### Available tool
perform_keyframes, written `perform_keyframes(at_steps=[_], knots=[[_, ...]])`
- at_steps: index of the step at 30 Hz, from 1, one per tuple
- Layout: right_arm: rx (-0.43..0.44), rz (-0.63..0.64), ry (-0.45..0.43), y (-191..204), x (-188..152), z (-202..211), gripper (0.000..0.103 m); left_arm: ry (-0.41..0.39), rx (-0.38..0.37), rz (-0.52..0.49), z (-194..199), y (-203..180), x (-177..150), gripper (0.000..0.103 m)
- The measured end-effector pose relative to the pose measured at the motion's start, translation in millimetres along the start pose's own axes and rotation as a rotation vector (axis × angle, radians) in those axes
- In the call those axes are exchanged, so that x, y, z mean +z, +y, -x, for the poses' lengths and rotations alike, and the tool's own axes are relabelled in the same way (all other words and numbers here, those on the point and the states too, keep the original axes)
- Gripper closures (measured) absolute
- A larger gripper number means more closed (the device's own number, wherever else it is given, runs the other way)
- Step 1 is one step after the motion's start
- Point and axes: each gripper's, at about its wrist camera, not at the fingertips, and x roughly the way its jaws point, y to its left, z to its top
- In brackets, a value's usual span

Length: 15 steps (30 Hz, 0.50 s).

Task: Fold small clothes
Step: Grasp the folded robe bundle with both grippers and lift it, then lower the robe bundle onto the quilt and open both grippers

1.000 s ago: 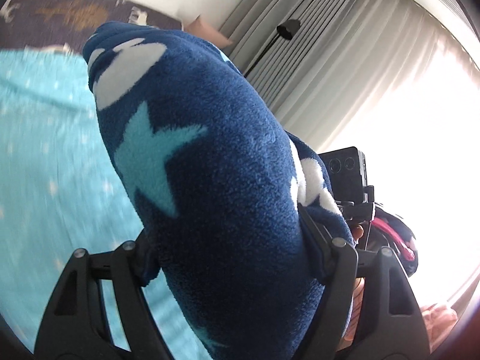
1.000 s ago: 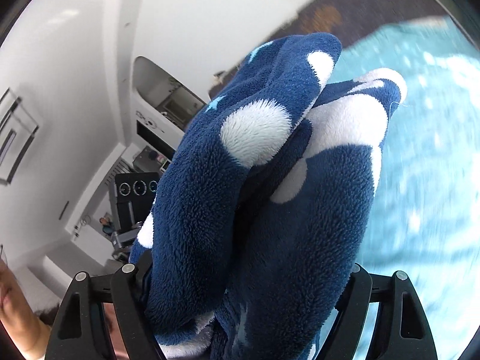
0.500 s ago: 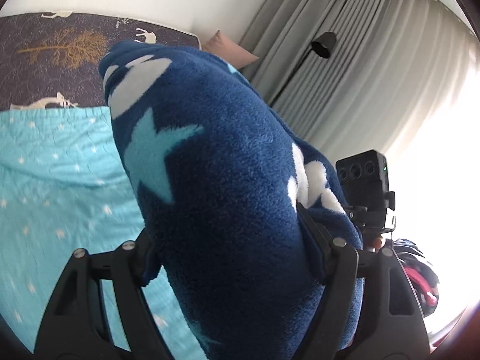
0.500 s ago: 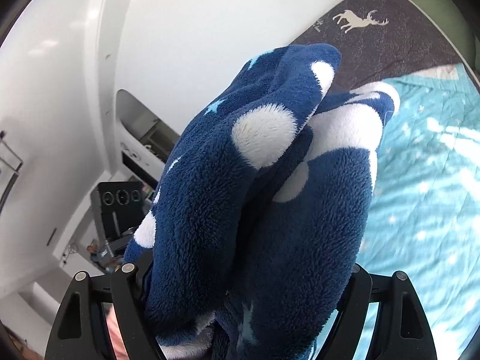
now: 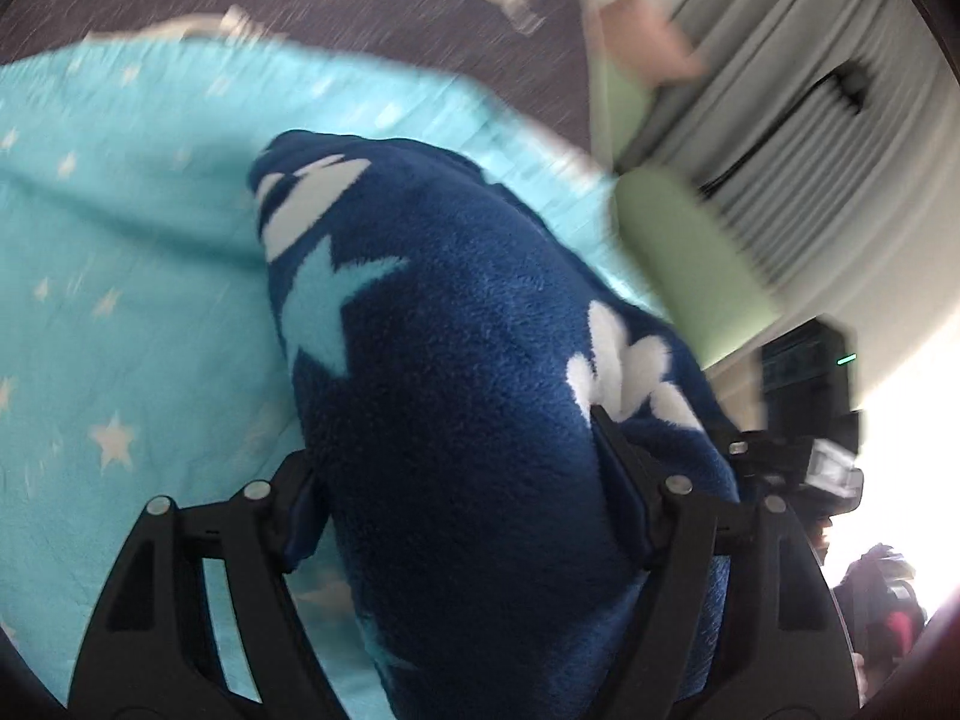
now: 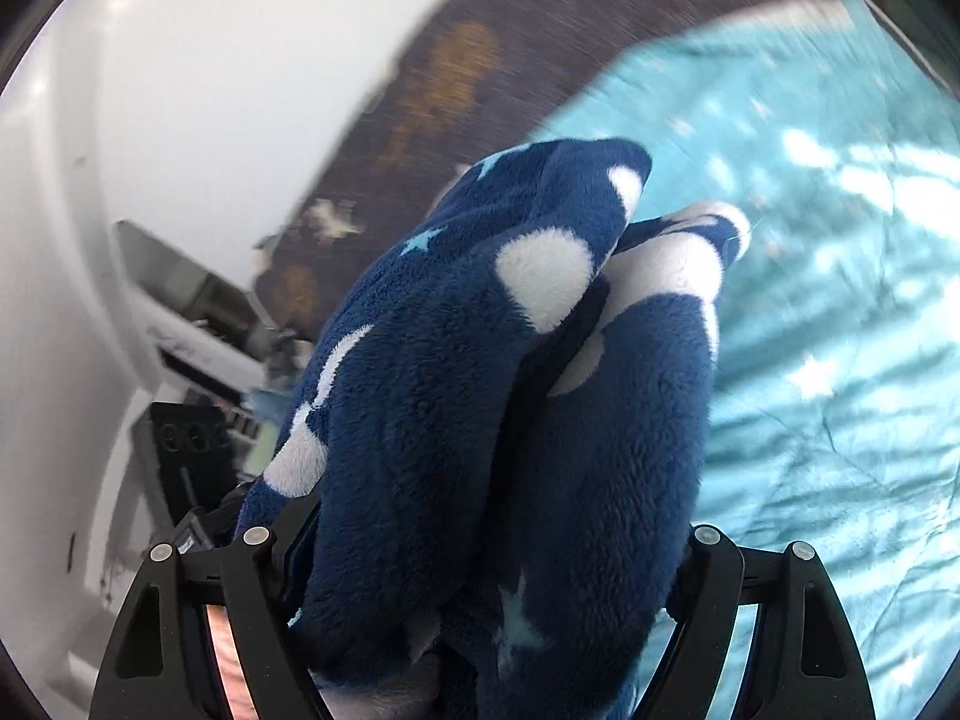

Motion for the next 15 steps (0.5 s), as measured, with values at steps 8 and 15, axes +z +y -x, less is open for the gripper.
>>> perform_keyframes(at_steps=[8,15], knots=[[-0.042,0.006,0.014,-31,-24,15,0.011,-0.13,0.139,-0.157,13,-13,-15,0.014],[-0.123,-0.012,-0.064,-25,-41,79,0.011,-0.213,0.221,-0.284,64,-54,-25,0.016]])
